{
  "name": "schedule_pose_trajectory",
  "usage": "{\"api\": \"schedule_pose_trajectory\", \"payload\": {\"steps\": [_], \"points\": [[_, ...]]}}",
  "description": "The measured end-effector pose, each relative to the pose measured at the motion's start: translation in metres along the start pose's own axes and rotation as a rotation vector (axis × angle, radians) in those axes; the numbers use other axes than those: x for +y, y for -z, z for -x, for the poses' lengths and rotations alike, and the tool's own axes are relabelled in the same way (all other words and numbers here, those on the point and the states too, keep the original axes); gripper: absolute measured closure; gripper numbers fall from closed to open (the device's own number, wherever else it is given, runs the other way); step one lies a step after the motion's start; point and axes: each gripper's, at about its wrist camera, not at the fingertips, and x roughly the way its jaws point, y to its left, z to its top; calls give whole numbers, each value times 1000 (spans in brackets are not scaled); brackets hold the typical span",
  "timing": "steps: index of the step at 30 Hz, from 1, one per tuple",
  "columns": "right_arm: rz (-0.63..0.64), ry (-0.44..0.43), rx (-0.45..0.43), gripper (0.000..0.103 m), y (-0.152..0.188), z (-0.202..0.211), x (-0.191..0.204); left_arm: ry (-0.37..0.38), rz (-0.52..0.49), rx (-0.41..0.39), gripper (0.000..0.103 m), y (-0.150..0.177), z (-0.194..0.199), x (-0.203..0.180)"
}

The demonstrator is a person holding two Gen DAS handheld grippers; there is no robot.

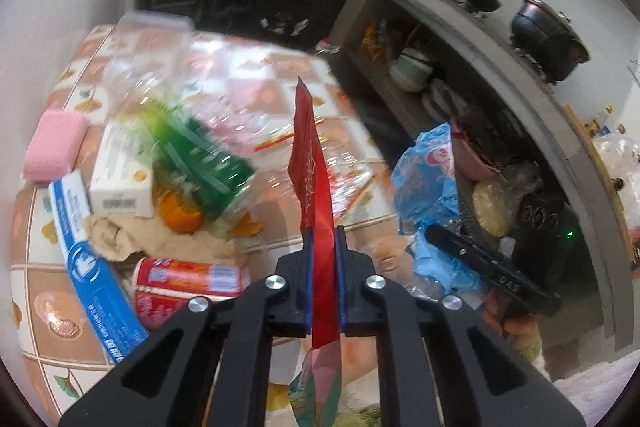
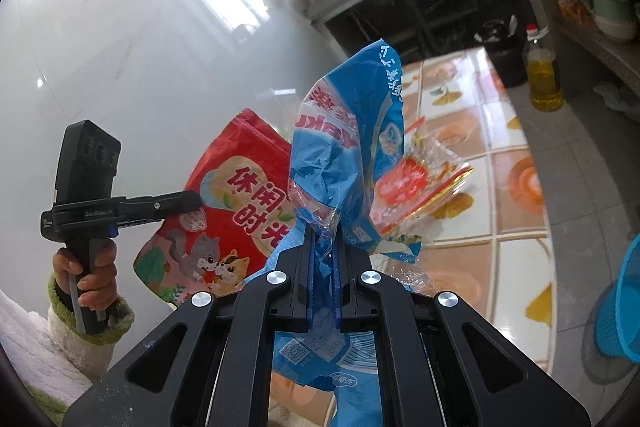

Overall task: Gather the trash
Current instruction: 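Carry both bags to the blue wastebasket and open both grippers over it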

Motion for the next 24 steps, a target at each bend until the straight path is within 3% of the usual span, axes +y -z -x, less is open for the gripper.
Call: {"api": "schedule_pose_trajectory", "payload": {"steps": [6, 12, 17, 24], "points": [[-27, 60, -107, 98, 2, 50, -14, 74, -82, -26, 95, -23, -5, -54], [-156, 214, -216, 98, 18, 108, -64, 185, -193, 43, 95, -55, -67, -130], [-343, 381, -277, 98, 49, 150, -133, 233, -322, 181, 95, -72, -154, -207], [-551, 555, -218, 98, 87, 157, -236, 170, -468, 393, 95, -62, -325, -314]]}}
